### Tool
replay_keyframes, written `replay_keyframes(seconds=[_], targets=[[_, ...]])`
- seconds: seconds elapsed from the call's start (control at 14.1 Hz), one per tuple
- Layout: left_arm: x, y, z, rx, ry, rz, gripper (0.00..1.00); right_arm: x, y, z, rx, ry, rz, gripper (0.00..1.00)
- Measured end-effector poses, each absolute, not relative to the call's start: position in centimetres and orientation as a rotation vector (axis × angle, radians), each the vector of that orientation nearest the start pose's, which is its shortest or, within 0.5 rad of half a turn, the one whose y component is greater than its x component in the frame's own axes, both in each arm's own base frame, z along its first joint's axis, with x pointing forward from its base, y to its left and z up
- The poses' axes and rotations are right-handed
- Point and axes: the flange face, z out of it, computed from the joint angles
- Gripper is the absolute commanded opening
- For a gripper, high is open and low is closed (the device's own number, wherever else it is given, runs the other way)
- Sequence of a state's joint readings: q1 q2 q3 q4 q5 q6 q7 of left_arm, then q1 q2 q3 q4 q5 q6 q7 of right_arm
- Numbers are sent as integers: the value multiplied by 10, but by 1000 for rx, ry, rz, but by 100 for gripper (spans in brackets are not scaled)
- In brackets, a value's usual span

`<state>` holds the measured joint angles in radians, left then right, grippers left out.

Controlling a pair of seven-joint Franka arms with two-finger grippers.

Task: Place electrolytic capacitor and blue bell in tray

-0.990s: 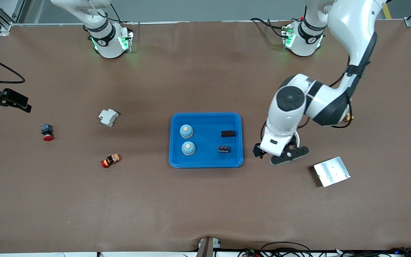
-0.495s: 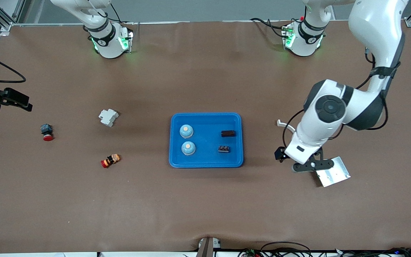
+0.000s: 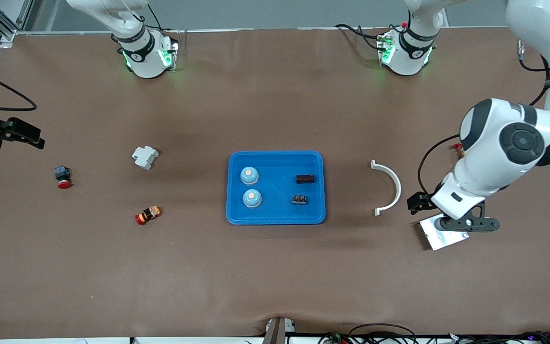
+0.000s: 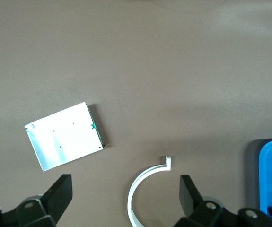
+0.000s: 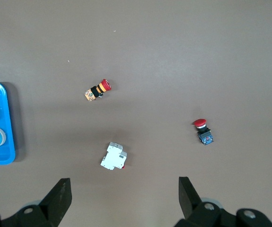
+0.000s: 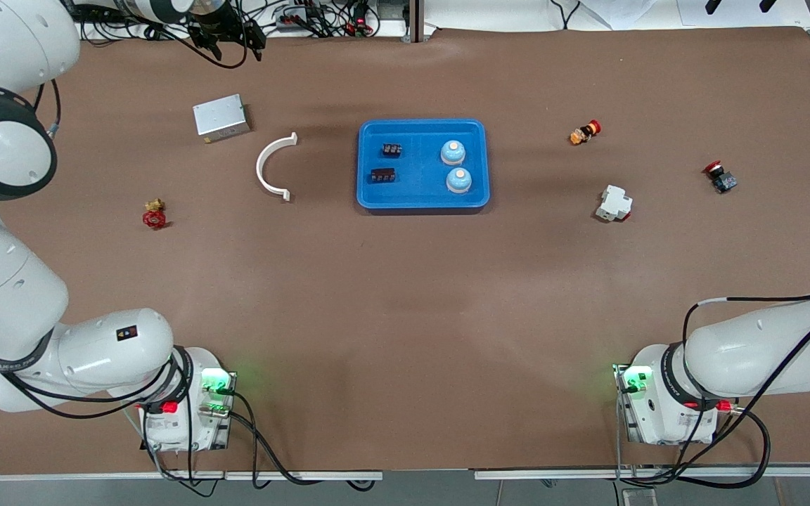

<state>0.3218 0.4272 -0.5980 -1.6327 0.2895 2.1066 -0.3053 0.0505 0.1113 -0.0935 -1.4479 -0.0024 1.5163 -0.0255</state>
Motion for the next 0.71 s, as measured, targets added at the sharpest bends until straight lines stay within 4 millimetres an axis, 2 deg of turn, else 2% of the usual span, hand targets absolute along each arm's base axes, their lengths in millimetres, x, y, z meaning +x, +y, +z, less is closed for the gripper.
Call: replay_keyframes(seconds=[0.42, 0.71], targets=[[658, -128, 435, -3164, 65, -224, 100, 583, -28, 615, -3143, 46, 67, 100], [651, -125, 454, -3176, 26, -200, 100, 583, -26, 615, -3136, 43, 66, 100]])
